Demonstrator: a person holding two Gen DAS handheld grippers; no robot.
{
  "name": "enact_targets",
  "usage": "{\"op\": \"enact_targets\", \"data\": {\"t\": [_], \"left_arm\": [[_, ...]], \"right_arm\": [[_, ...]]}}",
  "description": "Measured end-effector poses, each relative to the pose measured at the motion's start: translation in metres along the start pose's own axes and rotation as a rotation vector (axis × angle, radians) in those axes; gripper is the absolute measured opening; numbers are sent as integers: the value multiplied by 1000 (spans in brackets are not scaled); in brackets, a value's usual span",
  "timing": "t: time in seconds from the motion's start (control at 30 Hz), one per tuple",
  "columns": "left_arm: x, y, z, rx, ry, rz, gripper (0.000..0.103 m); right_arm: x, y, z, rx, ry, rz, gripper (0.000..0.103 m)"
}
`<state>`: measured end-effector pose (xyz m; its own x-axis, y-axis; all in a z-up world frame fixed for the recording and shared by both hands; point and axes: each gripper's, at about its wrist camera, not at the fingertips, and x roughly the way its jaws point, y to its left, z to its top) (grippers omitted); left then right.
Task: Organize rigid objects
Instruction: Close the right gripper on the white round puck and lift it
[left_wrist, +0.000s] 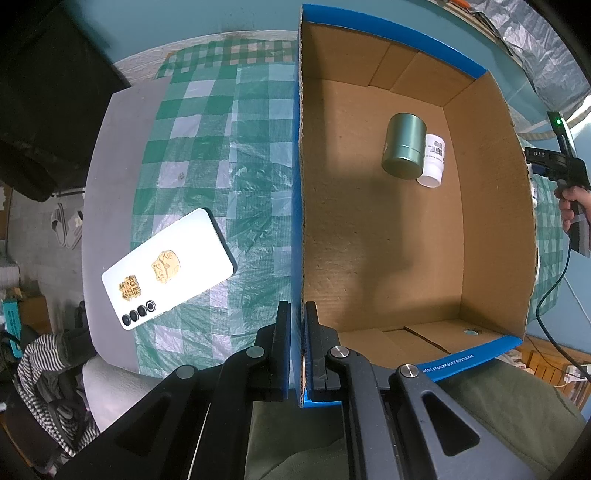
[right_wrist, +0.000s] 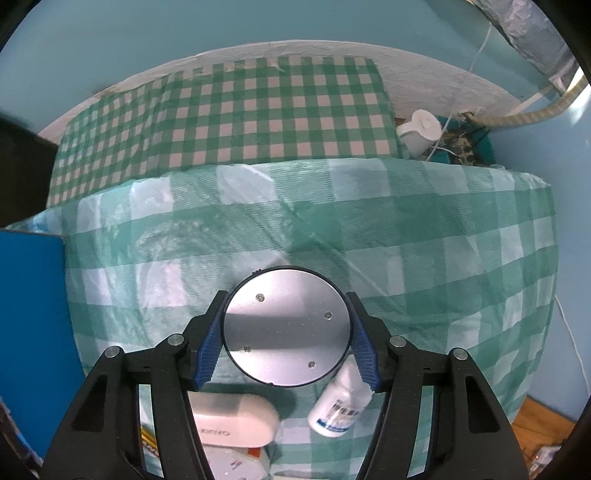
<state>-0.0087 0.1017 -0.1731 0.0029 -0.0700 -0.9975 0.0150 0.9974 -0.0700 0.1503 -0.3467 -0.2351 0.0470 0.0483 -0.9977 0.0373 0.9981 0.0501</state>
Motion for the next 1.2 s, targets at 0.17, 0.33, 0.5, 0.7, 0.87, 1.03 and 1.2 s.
{"op": "enact_targets", "data": {"t": [0.17,0.33,0.5,0.7,0.87,1.03,1.2], "left_arm": [[0,-1,0,4,-2,-1,6],[0,-2,0,7,-2,-1,6],[0,-2,1,12,-1,-1,6],[0,-3,1,14,-3,-2,6],[0,-4,2,14,-3,-2,6],[-1,-4,2,13,-2,-4,6],[-1,-4,2,11,-2,-5,6]], "right_arm": [[-5,10,-5,-19,10,9,62],[-16,21,-9,-44,6,29,62],[-28,34,-13,-69,-1,45,62],[-46,52,-17,-110,-8,63,62],[-61,67,-20,-149,-19,69,62],[-77,83,-20,-191,-29,82,62],[-92,101,-19,-240,-47,102,62]]}}
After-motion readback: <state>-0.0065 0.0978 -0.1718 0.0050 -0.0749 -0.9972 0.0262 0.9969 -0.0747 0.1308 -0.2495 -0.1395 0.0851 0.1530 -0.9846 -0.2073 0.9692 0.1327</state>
